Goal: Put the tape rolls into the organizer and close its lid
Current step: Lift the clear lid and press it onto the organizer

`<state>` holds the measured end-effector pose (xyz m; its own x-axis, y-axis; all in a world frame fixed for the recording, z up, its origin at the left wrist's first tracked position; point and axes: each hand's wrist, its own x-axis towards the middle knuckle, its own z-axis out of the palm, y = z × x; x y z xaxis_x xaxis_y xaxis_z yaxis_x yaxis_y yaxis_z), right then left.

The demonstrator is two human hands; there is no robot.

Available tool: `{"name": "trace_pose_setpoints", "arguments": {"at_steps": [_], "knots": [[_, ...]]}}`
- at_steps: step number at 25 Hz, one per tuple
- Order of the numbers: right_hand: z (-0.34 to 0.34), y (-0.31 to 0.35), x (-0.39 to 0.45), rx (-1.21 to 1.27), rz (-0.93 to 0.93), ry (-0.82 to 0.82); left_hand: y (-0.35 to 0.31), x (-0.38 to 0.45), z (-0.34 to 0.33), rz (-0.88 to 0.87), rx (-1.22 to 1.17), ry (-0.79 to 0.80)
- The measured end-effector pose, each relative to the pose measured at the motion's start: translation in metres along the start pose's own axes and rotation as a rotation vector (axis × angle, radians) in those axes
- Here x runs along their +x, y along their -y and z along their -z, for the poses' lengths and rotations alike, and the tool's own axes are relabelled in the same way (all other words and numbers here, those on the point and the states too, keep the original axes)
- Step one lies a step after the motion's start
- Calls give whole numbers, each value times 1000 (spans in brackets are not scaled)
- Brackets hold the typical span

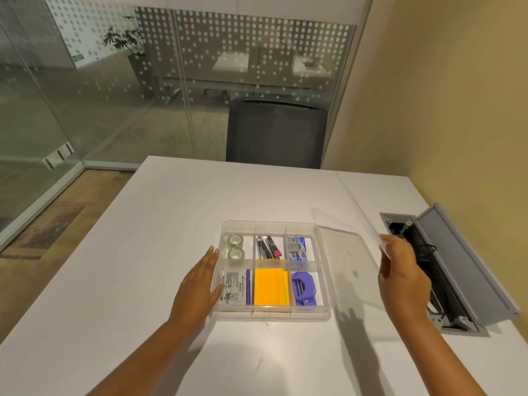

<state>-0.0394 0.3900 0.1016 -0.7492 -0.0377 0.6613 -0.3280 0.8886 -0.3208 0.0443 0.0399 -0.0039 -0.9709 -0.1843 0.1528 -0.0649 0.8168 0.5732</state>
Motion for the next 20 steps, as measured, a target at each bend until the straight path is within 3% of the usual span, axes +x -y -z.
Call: {"name": "trace_pose_setpoints", "arguments": {"at_steps": [6, 13, 18, 20], "knots": [[19, 50, 21, 339, 202, -86, -31, 31, 33, -22, -62, -107], [46, 85, 52, 1143, -78, 2, -55, 59, 80, 112, -348, -281], [45, 85, 68, 1245, -192, 35, -38, 50, 78, 261, -582, -74], [36, 82, 71, 1248, -235, 50, -36, 42, 75, 332, -764, -83]]}}
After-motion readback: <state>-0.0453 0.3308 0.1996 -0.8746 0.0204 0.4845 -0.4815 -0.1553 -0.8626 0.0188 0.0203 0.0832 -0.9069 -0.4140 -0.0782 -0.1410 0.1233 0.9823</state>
